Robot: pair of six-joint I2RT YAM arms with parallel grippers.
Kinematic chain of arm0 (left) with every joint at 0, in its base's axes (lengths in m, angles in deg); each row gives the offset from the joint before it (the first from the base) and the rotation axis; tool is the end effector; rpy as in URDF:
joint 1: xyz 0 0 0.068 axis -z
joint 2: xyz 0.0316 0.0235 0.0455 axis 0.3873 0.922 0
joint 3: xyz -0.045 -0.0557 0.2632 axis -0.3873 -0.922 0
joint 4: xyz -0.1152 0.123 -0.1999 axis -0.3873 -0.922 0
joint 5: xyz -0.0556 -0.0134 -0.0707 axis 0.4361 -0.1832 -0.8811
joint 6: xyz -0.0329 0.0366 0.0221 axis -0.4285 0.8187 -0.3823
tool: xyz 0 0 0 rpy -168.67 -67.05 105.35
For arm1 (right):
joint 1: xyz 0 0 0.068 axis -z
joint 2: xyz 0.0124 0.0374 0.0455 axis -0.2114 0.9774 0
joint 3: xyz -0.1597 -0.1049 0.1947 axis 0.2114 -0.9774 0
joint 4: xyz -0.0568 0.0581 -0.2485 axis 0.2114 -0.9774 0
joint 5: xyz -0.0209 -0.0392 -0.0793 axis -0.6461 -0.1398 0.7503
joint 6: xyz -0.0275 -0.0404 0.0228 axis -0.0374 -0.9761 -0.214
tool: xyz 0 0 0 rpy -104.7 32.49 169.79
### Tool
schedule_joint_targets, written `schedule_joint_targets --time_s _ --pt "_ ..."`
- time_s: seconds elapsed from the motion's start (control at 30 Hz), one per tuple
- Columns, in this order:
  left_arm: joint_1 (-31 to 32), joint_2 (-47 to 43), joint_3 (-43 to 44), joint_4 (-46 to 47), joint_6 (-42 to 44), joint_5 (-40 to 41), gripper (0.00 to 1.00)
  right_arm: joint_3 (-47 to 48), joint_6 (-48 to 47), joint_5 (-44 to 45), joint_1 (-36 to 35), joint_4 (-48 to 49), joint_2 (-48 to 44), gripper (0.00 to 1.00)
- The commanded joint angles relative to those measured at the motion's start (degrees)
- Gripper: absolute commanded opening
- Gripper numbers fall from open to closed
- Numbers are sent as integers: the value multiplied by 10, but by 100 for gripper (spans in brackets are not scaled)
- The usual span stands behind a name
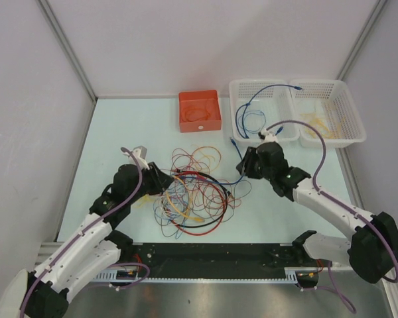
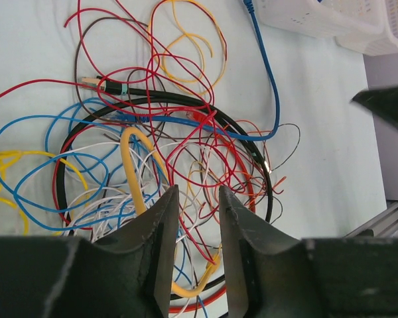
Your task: Untangle the cables
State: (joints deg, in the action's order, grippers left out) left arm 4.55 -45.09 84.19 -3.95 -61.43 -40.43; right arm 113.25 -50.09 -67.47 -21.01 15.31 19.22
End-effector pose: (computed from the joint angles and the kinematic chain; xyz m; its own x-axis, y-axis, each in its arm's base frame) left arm 0.1496 -0.0803 0.2439 -0.6339 -0.3807 -0.6732 0.1524 0.7919 -0.5913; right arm 0.2206 0.1418 0.2768 -0.6172 0.2535 -0.7449 -0.1919 0.8696 0.4549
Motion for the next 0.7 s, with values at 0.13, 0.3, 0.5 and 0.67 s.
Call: schedule_joint_targets --time_s 0.13,0.3,0.5,0.67 --pt "-4 -31 20 -36 14 29 40 -52 -31 19 -63 2 -8 68" --pt "-4 -32 15 -36 7 23 41 -50 -5 18 -84 -8 24 79" --pt "-4 -35 9 -37 3 22 41 -51 -4 28 -101 42 81 74" --pt "-4 -38 22 -55 17 32 42 -21 -66 59 -102 62 118 71"
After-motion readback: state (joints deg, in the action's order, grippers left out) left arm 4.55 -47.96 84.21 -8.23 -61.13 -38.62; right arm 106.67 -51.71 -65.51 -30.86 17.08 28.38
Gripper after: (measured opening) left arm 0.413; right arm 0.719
